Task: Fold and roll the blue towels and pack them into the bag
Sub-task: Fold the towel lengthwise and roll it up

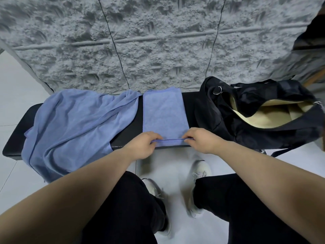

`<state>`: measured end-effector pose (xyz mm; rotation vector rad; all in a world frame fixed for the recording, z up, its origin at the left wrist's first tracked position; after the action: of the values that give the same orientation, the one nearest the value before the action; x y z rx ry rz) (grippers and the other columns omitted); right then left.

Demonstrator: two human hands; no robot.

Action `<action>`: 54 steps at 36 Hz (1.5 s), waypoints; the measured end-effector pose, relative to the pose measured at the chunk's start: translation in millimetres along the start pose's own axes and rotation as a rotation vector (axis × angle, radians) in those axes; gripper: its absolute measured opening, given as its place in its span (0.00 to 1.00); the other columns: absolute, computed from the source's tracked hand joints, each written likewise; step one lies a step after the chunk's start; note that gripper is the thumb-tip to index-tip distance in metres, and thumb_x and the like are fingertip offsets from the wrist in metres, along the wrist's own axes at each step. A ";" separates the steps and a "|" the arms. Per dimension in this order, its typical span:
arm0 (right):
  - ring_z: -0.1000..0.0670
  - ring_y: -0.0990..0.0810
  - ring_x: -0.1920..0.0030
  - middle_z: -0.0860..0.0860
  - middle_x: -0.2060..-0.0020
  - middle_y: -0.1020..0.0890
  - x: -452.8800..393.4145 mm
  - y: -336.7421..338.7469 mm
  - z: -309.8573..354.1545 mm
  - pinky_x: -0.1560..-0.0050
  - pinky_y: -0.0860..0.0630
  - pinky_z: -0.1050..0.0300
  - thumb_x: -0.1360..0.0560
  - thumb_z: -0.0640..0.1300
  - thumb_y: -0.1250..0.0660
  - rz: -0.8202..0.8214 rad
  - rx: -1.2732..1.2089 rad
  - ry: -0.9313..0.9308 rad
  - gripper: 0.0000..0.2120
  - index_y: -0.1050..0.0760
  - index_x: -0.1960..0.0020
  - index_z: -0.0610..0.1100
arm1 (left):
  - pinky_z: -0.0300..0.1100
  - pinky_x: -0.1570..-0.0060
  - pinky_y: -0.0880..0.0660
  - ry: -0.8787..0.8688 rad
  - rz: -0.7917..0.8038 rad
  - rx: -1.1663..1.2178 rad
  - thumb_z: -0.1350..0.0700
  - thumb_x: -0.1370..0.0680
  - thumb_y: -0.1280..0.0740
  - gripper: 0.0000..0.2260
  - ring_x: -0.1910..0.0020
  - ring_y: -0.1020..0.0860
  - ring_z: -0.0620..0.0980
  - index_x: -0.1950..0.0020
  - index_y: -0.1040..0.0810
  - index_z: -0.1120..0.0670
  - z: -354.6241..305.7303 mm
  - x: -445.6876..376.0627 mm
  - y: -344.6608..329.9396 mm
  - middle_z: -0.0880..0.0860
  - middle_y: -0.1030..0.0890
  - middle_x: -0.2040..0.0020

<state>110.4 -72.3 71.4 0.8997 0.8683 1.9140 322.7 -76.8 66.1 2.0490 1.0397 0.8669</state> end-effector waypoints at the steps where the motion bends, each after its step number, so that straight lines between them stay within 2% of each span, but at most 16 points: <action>1: 0.55 0.28 0.50 0.56 0.51 0.27 -0.2 0.2 -1.5 0.46 0.34 0.64 0.18 0.42 0.40 -0.005 -0.023 -0.020 0.12 0.23 0.39 0.45 | 0.33 0.49 0.33 0.017 -0.006 0.031 0.63 0.19 0.42 0.16 0.46 0.25 0.44 0.35 0.24 0.51 1.3 -0.3 0.5 0.46 0.23 0.43; 3: 0.54 0.26 0.53 0.55 0.53 0.24 -0.5 0.6 -3.9 0.48 0.30 0.62 0.19 0.42 0.39 -0.011 -0.092 -0.054 0.11 0.25 0.39 0.49 | 0.35 0.56 0.30 0.037 -0.009 0.064 0.63 0.20 0.43 0.15 0.53 0.24 0.45 0.39 0.25 0.48 3.8 -1.6 0.6 0.46 0.22 0.45; 5: 0.55 0.26 0.59 0.53 0.58 0.23 -1.6 1.2 -4.3 0.55 0.28 0.60 0.20 0.41 0.38 -0.021 -0.138 -0.051 0.09 0.28 0.42 0.51 | 0.37 0.61 0.30 0.042 -0.015 0.063 0.63 0.20 0.44 0.13 0.59 0.26 0.46 0.43 0.28 0.47 6.2 -2.7 0.9 0.48 0.23 0.49; 10: 0.56 0.28 0.61 0.56 0.60 0.27 -4.5 2.0 -2.8 0.61 0.33 0.62 0.21 0.40 0.39 -0.035 -0.093 -0.020 0.07 0.28 0.47 0.52 | 0.44 0.49 0.27 -0.017 -0.090 0.046 0.67 0.23 0.44 0.16 0.52 0.27 0.48 0.50 0.31 0.45 8.6 -4.5 4.4 0.43 0.29 0.51; 14: 0.54 0.27 0.58 0.57 0.58 0.28 -6.1 1.1 -2.4 0.60 0.32 0.62 0.21 0.41 0.39 -0.041 -0.035 0.003 0.07 0.27 0.48 0.52 | 0.41 0.50 0.30 -0.022 -0.112 -0.030 0.69 0.27 0.43 0.17 0.52 0.31 0.47 0.50 0.28 0.48 6.8 -6.7 5.1 0.43 0.30 0.55; 18: 0.52 0.29 0.54 0.57 0.57 0.29 -7.7 2.0 -0.2 0.54 0.33 0.61 0.21 0.40 0.39 -0.077 0.027 0.034 0.08 0.23 0.47 0.49 | 0.36 0.55 0.37 -0.042 -0.135 -0.101 0.69 0.26 0.43 0.15 0.52 0.33 0.48 0.48 0.26 0.52 6.7 -8.1 4.7 0.46 0.30 0.54; 21: 0.48 0.31 0.51 0.49 0.53 0.25 -9.4 3.3 4.9 0.47 0.32 0.55 0.21 0.39 0.38 -0.180 0.155 0.085 0.10 0.19 0.46 0.45 | 0.37 0.55 0.35 -0.106 -0.176 -0.159 0.68 0.25 0.41 0.14 0.52 0.32 0.49 0.47 0.25 0.52 3.6 -6.4 6.7 0.46 0.29 0.51; 23: 0.45 0.31 0.54 0.46 0.55 0.24 -9.7 3.5 12.3 0.51 0.30 0.48 0.24 0.36 0.35 -0.261 0.253 0.139 0.09 0.18 0.49 0.43 | 0.42 0.54 0.35 -0.166 -0.233 -0.269 0.69 0.27 0.40 0.15 0.53 0.33 0.49 0.47 0.25 0.52 0.0 -5.5 8.6 0.48 0.29 0.49; 26: 0.43 0.27 0.61 0.46 0.61 0.23 -11.4 -3.4 18.5 0.63 0.31 0.51 0.36 0.29 0.29 -0.279 0.338 0.200 0.13 0.18 0.55 0.42 | 0.44 0.59 0.40 -0.264 -0.277 -0.457 0.72 0.35 0.34 0.18 0.59 0.35 0.51 0.51 0.24 0.53 -7.2 -6.1 8.6 0.50 0.27 0.52; 29: 0.41 0.24 0.63 0.45 0.63 0.22 -11.4 -10.8 25.3 0.65 0.26 0.50 0.42 0.25 0.30 -0.240 0.355 0.263 0.20 0.19 0.54 0.40 | 0.47 0.67 0.31 -0.312 -0.201 -0.472 0.75 0.39 0.32 0.20 0.64 0.30 0.53 0.54 0.22 0.56 -11.7 -8.7 3.1 0.53 0.25 0.55; 34: 0.39 0.23 0.57 0.41 0.57 0.21 -10.8 -11.9 30.8 0.58 0.25 0.47 0.34 0.26 0.37 -0.216 0.375 0.230 0.16 0.20 0.49 0.37 | 0.48 0.56 0.28 -0.186 -0.136 -0.491 0.70 0.26 0.39 0.18 0.52 0.27 0.54 0.40 0.24 0.55 -14.3 -13.5 0.6 0.53 0.24 0.46; 37: 0.40 0.22 0.63 0.44 0.63 0.21 -7.0 -14.5 29.8 0.65 0.21 0.47 0.35 0.33 0.34 -0.246 0.346 0.241 0.09 0.19 0.57 0.38 | 0.47 0.52 0.28 -0.149 -0.149 -0.460 0.64 0.23 0.40 0.15 0.49 0.26 0.54 0.40 0.23 0.56 -16.2 -10.9 1.5 0.53 0.23 0.45; 42: 0.41 0.21 0.57 0.44 0.58 0.19 -3.5 -15.0 28.0 0.56 0.21 0.46 0.33 0.37 0.27 -0.218 0.339 0.239 0.11 0.18 0.50 0.38 | 0.46 0.50 0.27 -0.150 -0.144 -0.388 0.53 0.23 0.34 0.12 0.49 0.27 0.51 0.41 0.23 0.54 -12.8 -8.1 2.9 0.50 0.22 0.48; 48: 0.43 0.24 0.46 0.45 0.48 0.21 -13.2 -11.2 24.6 0.41 0.29 0.51 0.23 0.37 0.39 -0.203 0.335 0.196 0.13 0.22 0.41 0.40 | 0.47 0.49 0.26 -0.102 -0.153 -0.366 0.57 0.22 0.35 0.09 0.50 0.27 0.50 0.43 0.22 0.54 -10.3 -11.6 7.2 0.51 0.22 0.49; 51: 0.42 0.24 0.47 0.44 0.48 0.21 -12.3 -14.2 25.3 0.43 0.28 0.49 0.23 0.35 0.41 -0.194 0.376 0.185 0.15 0.23 0.39 0.40 | 0.46 0.50 0.26 -0.104 -0.150 -0.377 0.58 0.22 0.37 0.11 0.53 0.29 0.49 0.42 0.22 0.53 -13.6 -9.3 7.5 0.51 0.21 0.49; 54: 0.42 0.25 0.48 0.44 0.48 0.22 -9.2 -17.3 25.2 0.45 0.28 0.49 0.24 0.34 0.41 -0.171 0.396 0.184 0.16 0.24 0.39 0.40 | 0.47 0.50 0.25 -0.080 -0.131 -0.355 0.57 0.23 0.37 0.11 0.50 0.25 0.50 0.41 0.21 0.53 -14.7 -7.5 7.5 0.50 0.21 0.49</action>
<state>141.8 -67.4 67.5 0.8504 1.4235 1.7241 310.7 -82.7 78.3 1.6859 0.8938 0.8289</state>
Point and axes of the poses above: each hand's wrist, its own x-axis away from the middle knuckle, its own y-axis out of the back of the hand, z = x × y, the point moved 5 cm from there along -x, towards the middle knuckle
